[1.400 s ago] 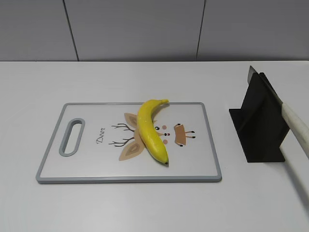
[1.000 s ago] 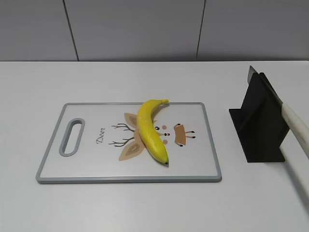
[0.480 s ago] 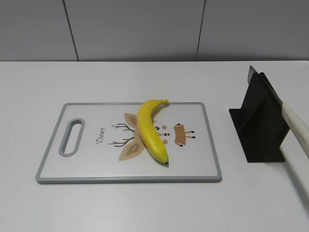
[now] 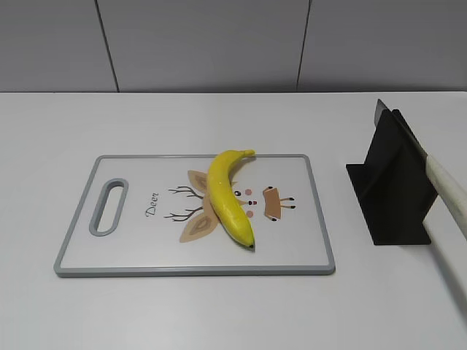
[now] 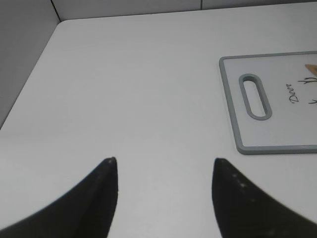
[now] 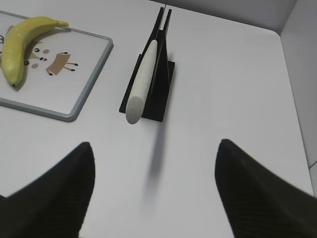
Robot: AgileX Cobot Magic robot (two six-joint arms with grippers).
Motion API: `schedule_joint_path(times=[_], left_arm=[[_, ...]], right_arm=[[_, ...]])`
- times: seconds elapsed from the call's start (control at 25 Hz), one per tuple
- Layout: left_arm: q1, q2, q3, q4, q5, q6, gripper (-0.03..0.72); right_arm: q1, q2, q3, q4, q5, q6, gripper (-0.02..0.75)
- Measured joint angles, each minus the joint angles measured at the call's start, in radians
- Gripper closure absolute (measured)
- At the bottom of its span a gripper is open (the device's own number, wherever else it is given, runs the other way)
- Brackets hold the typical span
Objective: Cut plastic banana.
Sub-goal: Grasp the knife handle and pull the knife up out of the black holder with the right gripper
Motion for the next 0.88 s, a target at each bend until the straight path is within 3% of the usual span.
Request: schedule_joint_path(times=[0.36, 0.88], left_arm=[[0.000, 0.000, 0.000, 0.000, 0.000, 0.000, 0.099], [0.000, 0.000, 0.000, 0.000, 0.000, 0.000, 0.100]], right_arm=[[0.000, 0.036, -0.025, 0.000, 0.002, 0.000, 0.152], [0.000, 0.520, -0.247, -0.002, 0.161, 0.061, 0.152]])
